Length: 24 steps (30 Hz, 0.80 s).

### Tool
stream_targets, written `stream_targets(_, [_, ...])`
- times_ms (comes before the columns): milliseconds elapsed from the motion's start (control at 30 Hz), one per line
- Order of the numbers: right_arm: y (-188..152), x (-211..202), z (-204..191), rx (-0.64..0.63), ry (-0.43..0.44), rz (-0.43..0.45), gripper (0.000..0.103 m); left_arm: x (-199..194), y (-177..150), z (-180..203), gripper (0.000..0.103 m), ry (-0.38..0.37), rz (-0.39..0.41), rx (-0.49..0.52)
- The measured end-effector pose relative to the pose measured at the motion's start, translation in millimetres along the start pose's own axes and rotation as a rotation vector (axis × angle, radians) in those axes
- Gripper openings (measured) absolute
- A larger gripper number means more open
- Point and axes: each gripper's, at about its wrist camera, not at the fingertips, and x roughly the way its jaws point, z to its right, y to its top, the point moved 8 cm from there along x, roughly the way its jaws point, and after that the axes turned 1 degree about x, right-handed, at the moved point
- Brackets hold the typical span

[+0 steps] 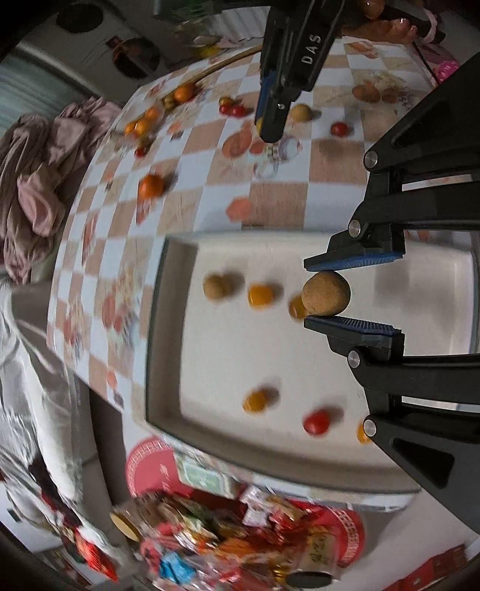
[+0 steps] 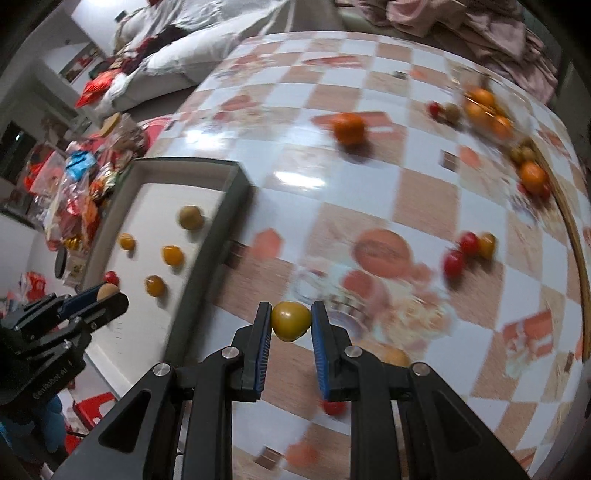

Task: Organize fruits
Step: 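Carry the kiwi and yellow tomato to the white tray and open both tools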

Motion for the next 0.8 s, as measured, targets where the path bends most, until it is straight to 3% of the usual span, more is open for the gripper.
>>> stream_targets(367, [15,27,-77,-0.136,0.061,-0.043,0.023,9,-32,-51,0.025,0.036,-0.038,-0.108])
stream_targets(800, [29,74,-145,-0.268,0.11,-0.098,0.023,30,-52,-63,0.025,0.073,-0.079,-0.115])
